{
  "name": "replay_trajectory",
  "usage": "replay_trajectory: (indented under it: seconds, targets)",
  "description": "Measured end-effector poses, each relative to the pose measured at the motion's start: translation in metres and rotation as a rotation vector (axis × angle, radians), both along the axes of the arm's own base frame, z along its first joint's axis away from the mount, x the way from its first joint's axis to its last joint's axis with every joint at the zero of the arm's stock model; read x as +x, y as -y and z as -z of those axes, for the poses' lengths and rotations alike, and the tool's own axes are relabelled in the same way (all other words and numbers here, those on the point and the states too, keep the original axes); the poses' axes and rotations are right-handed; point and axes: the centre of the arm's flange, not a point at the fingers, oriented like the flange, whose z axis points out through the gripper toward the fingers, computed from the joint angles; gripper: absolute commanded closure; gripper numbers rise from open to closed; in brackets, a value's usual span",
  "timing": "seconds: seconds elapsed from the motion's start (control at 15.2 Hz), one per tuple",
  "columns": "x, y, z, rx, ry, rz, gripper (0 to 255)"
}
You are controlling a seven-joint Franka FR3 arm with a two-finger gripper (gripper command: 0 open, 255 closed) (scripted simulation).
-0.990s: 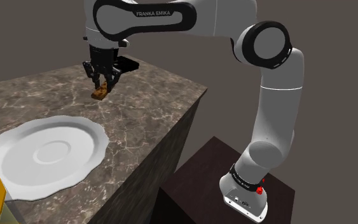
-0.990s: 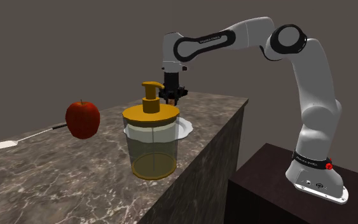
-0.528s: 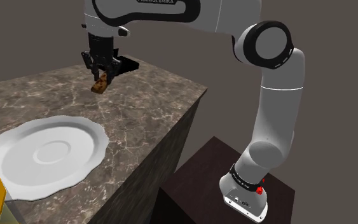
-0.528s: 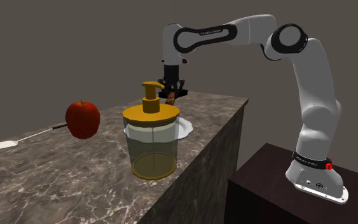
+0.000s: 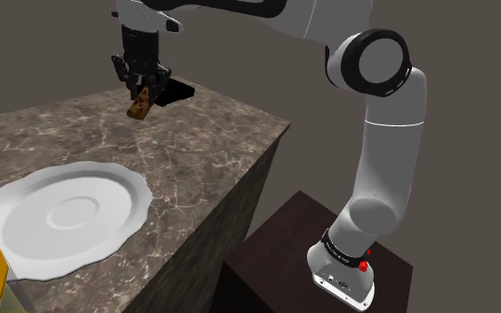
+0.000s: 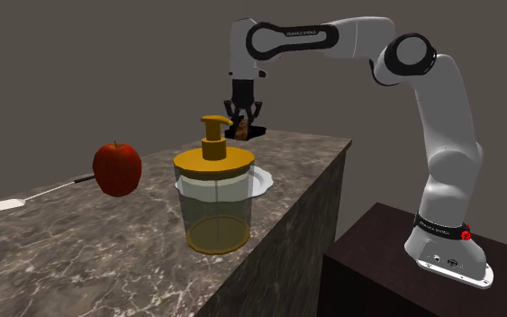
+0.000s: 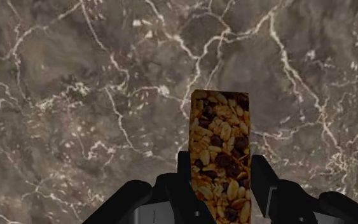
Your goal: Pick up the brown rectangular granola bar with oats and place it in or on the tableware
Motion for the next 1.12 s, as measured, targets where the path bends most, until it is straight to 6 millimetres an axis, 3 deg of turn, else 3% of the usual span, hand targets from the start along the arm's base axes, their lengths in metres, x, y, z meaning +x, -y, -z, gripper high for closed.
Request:
replay_trajectory:
  seconds: [0.4, 1.12]
  targets:
    - [-0.04, -0.059, -0.006, 0.0, 0.0, -0.002, 255]
    - [-0.133, -0.173, -0.007, 0.0, 0.0, -0.001, 255]
